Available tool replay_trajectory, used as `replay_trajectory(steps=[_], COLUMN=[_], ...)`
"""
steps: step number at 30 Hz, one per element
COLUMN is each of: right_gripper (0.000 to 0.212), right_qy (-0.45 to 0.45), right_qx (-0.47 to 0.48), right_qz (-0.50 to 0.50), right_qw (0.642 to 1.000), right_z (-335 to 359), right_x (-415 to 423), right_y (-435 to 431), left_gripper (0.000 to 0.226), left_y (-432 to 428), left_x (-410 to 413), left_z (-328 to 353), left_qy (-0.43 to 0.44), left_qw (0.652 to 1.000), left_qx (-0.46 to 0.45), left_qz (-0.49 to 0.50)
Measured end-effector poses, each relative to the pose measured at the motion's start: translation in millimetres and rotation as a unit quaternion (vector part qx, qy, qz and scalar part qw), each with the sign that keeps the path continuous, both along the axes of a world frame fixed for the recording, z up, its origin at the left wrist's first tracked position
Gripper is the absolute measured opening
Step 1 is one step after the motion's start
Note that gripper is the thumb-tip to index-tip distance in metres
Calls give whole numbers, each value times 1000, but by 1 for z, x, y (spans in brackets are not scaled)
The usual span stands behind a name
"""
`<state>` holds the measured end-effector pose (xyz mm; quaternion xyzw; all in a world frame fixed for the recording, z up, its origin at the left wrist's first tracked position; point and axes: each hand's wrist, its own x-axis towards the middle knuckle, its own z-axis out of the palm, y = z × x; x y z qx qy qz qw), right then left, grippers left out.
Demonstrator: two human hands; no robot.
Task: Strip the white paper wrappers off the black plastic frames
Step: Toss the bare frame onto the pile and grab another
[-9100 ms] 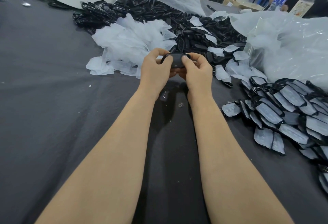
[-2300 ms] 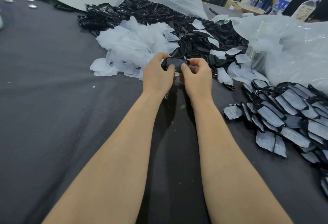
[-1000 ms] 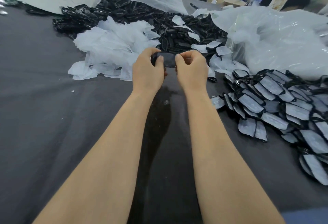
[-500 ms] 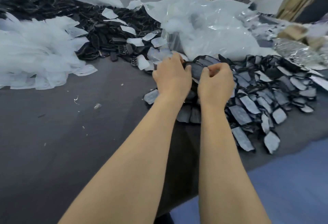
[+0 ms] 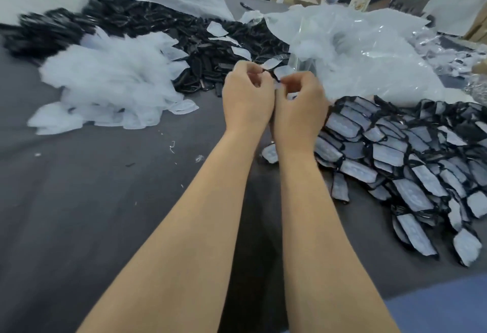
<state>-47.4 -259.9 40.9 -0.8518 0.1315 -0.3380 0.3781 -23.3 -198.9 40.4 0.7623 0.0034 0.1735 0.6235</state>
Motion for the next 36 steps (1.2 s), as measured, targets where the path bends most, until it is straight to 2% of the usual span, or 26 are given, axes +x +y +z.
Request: replay_trajectory(steps=[4, 8, 14, 17, 20, 22, 25, 28, 31, 36], right_gripper=[16, 19, 24, 26, 31, 35, 36, 35, 38, 41], right_qy=[67, 122, 41, -1, -18, 3, 129, 228, 249, 276], right_qx=[27, 24, 47, 42, 2, -75, -239, -302, -337, -306], right_qz=[150, 231, 283, 304, 313, 333, 324, 315, 304, 293], right_qw=[986, 965, 957, 952, 950, 940, 907, 870, 856, 863], right_z=[-6, -18, -21, -14, -5, -2, -6, -15, -18, -15], right_x=[17, 28, 39, 52, 70, 88, 114, 130, 135, 129], right_y=[64, 125, 198, 225, 247, 260, 275, 278, 278, 282], left_gripper=[15, 20, 14, 20, 21, 20, 15, 14, 12, 10], left_y=[68, 132, 204, 230, 250, 257, 257, 254, 255, 260], left_x=[5, 2, 4, 13, 26, 37, 54, 65, 71, 70], left_z=[-8, -15, -15, -13, -10, -8, -8, -10, -14, -16], left_qy=[13, 18, 0, 7, 11, 18, 28, 38, 48, 56], left_qw=[996, 986, 952, 928, 910, 906, 910, 912, 909, 905], left_qx=[-16, -36, -151, -217, -259, -273, -267, -260, -267, -281], left_qz=[83, 162, 268, 303, 324, 324, 316, 315, 316, 315])
